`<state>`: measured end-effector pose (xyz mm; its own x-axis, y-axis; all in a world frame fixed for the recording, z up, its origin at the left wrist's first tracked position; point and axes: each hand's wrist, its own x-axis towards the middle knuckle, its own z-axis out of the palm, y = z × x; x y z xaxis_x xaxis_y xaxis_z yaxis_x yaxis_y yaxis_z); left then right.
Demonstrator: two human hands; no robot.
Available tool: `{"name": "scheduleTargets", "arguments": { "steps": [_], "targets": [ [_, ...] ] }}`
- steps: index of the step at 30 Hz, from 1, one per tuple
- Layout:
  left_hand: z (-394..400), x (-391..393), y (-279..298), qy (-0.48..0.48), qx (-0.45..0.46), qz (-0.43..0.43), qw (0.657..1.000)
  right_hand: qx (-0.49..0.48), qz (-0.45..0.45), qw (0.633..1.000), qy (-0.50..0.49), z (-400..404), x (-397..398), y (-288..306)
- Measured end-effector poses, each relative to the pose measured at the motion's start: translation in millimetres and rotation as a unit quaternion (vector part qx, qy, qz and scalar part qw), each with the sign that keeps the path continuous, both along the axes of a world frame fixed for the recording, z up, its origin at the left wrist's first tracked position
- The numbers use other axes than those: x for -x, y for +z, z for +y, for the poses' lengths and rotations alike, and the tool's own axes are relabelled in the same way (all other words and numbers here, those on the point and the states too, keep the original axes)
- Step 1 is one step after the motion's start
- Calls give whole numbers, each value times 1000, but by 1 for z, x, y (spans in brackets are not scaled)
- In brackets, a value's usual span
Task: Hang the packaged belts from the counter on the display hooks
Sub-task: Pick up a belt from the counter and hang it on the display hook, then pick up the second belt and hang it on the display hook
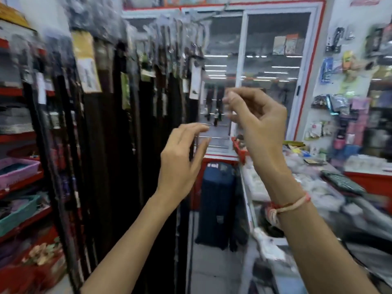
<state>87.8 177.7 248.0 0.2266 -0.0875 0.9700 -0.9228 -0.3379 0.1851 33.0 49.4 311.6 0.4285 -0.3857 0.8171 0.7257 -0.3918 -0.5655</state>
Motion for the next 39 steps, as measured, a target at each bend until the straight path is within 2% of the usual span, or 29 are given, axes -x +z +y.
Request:
{"name": "scheduleTargets", "arguments": {
  "steps": [4,8,13,17,22,24,29,32,34,36,39],
  "targets": [
    [-65,-10,-56,-82,-75,75,991,-2,73,994,-86,-68,11,-54],
    [-132,-22,-119,-130,-202,148,959,20,199,962,-187,-137,16,-117],
    [-203,-28,-175,-154,-370,246,883,73,400,878,-255,-212,24,-198],
    [-245,-35,-201,-130,-472,276,827,169,541,781,-264,-256,24,-240],
    [-278,-47,-230,-71,-575,251,775,236,609,719,-238,-284,14,-271],
    [-285,-49,-237,-57,-595,238,766,228,628,705,-237,-287,13,-279],
    [-283,-37,-233,-11,-573,159,804,194,595,730,-275,-281,24,-291],
    [-273,-31,-231,-8,-559,144,817,136,566,768,-266,-274,35,-292],
    [-263,-31,-224,-26,-537,164,827,90,544,791,-266,-272,42,-286],
    [-252,-34,-210,-55,-498,206,840,3,512,826,-234,-270,47,-275],
    [-237,-40,-181,-110,-402,304,857,-214,390,888,-118,-266,47,-249]
  ]
}}
